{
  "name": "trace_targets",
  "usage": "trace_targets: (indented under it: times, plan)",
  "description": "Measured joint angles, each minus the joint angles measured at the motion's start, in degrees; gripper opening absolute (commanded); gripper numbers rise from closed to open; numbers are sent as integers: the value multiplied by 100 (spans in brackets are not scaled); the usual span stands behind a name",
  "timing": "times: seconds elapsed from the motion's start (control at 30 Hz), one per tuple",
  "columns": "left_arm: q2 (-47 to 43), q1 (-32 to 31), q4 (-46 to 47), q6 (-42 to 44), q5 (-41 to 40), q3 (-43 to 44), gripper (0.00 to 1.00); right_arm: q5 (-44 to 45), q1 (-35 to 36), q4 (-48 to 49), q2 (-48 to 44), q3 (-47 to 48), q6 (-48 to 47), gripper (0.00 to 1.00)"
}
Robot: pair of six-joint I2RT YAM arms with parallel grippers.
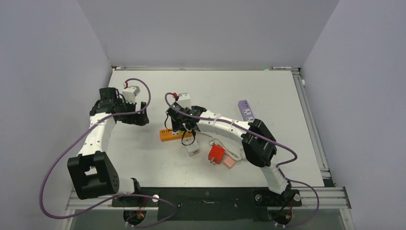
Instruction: Insert the plug
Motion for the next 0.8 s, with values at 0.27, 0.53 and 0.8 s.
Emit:
trace_targets:
  times: [0.27,0.53,0.8]
  plan:
    - [-20,0,-4,76,0,-13,96,83,35,-15,87,7,0,5]
    - [-20,0,-4,76,0,-17,96,146,37,-68,87,7,0,5]
    - [-20,0,-4,74,2,-24,96,160,50,-179,83,7,4,5]
